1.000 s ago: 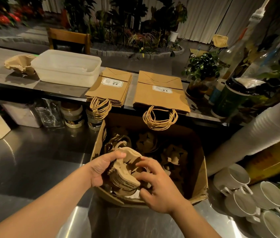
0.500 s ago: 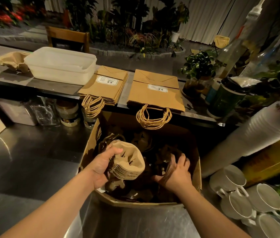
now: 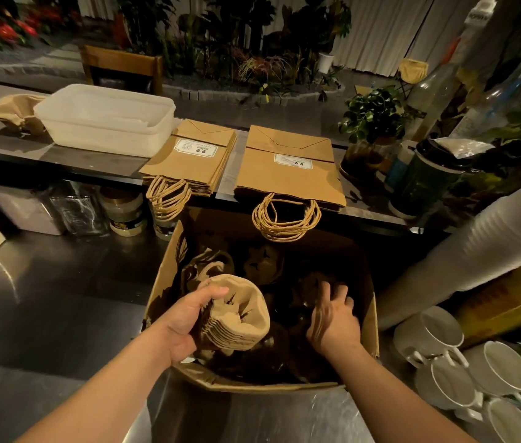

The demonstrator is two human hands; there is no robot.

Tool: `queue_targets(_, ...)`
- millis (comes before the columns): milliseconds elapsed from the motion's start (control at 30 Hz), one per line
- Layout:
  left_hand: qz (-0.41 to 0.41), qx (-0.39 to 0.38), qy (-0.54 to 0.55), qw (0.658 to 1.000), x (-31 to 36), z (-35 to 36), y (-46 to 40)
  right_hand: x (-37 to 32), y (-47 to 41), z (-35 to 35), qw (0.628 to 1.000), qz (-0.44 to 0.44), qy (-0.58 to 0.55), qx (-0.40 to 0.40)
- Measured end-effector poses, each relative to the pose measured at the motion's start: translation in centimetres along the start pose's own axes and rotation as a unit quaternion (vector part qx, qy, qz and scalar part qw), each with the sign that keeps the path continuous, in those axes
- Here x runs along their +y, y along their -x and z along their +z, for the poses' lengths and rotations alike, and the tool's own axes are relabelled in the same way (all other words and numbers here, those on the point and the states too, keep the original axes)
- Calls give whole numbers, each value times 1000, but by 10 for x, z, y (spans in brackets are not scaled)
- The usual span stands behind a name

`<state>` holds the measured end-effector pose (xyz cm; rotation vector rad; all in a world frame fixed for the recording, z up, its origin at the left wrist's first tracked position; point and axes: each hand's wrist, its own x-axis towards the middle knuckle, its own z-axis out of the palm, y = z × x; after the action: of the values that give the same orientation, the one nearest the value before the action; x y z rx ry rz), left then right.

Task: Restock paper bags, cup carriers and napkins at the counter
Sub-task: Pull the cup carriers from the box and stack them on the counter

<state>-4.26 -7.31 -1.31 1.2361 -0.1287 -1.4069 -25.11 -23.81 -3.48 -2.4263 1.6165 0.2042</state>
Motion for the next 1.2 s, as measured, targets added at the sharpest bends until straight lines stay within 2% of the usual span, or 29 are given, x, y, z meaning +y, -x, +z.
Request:
queue_targets(167, -5, -4, -2, 1000, 0, -3, -2, 5, -5, 1, 999, 9, 39, -28)
queue_targets(233, -5, -3, -3, 1000, 0, -3, -2, 5, -9, 6, 998, -16, 46, -40)
queue_targets(300, -7, -3, -3, 1000, -1, -2, -2, 3, -10, 7, 993, -35, 98, -63)
queue_targets(367, -7, 1, -10, 1000, -1, -1, -1, 5, -11, 9, 993, -38, 102, -51)
queue_targets(500, -4, 4, -24, 1000, -1, 0, 1, 9, -1, 4, 997, -8, -73, -5)
queue_targets(667, -7, 15, -17, 1000, -2, -1, 0, 18, 10, -18, 967, -1, -245, 67)
queue_targets(767, -3, 16, -25, 1000, -2, 0, 1, 22, 12, -31, 921, 33, -386, 50)
queue_targets(933, 9, 11, -48, 999, -3, -2, 0, 21, 22, -46, 857, -10, -515, 8)
queue_targets(1133, 13, 12, -62, 998, -2, 7, 7, 1, 39, -73, 797, -77, -590, -102)
queue_targets(1200, 15, 17, -56, 998, -1, 9, 11, -8, 40, -79, 810, -114, -561, -123)
